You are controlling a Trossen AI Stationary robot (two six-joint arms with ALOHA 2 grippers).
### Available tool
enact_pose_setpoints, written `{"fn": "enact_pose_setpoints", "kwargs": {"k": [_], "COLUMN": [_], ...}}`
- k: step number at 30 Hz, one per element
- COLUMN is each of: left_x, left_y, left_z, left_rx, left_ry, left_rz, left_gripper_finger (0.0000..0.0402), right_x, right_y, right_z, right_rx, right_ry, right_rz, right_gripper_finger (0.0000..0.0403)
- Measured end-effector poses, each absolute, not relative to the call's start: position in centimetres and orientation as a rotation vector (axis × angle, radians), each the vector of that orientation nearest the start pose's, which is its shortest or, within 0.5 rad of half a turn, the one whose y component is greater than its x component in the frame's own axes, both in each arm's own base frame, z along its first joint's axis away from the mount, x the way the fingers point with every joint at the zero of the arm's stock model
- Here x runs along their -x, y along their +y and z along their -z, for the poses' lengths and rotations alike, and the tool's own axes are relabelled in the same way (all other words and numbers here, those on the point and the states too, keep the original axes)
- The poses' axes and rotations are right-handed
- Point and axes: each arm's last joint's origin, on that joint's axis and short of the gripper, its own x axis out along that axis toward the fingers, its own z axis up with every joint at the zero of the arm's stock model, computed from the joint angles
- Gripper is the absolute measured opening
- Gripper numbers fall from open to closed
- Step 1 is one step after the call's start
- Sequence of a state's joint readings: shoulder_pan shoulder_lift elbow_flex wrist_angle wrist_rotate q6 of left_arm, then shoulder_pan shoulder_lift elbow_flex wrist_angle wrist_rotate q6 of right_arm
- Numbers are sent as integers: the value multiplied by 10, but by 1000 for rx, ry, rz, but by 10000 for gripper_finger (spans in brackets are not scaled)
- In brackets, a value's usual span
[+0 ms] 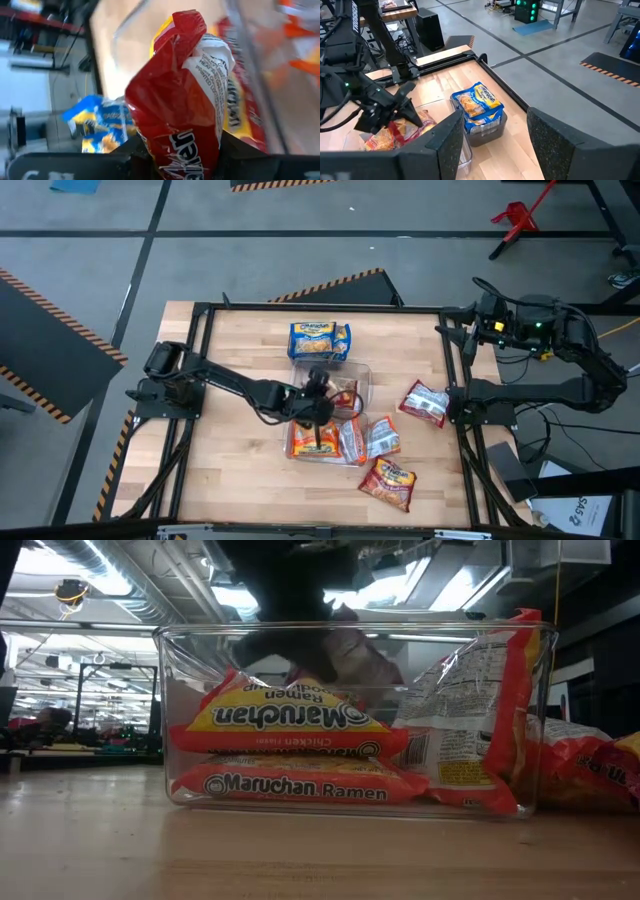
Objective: Sort Maruchan noodles
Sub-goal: Put the top left red noodle pack into the top transparent bin
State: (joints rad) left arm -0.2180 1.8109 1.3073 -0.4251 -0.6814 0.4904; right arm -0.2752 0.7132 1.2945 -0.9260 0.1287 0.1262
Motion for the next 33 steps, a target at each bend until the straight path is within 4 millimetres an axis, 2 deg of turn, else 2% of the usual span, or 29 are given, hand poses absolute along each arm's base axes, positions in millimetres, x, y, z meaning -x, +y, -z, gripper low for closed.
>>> {"fn": "enact_pose_setpoints", "kwargs": {"k": [4,15,20,23,26,30,33], "left_x": [-375,-366,-367,-365,-353,-343,-339], "left_y": [-67,-51,-53,-55,-50,-38,-30], "left_z": [-220,-206,-223,-245,-261,-269,-266], "left_rx": [-932,-1069,-1114,-1137,-1186,-1232,-1273], "left_ry": [963,1067,996,934,943,994,1073], "left_rz": [-133,-114,-113,-116,-95,-40,-1], "left_gripper_finger": [90,90,90,90,90,90,90], "right_x": [-79,-79,-79,-79,-78,-78,-78], "right_y": [-26,-26,-26,-26,-26,-27,-27], "right_z": [-428,-428,-428,-428,-428,-428,-428], "right_rx": [-149,-151,-152,-153,-152,-152,-170], "right_ry": [321,321,321,324,325,324,320], "right_rz": [421,416,416,416,425,441,445], "right_gripper_finger": [202,202,202,202,202,202,202]}}
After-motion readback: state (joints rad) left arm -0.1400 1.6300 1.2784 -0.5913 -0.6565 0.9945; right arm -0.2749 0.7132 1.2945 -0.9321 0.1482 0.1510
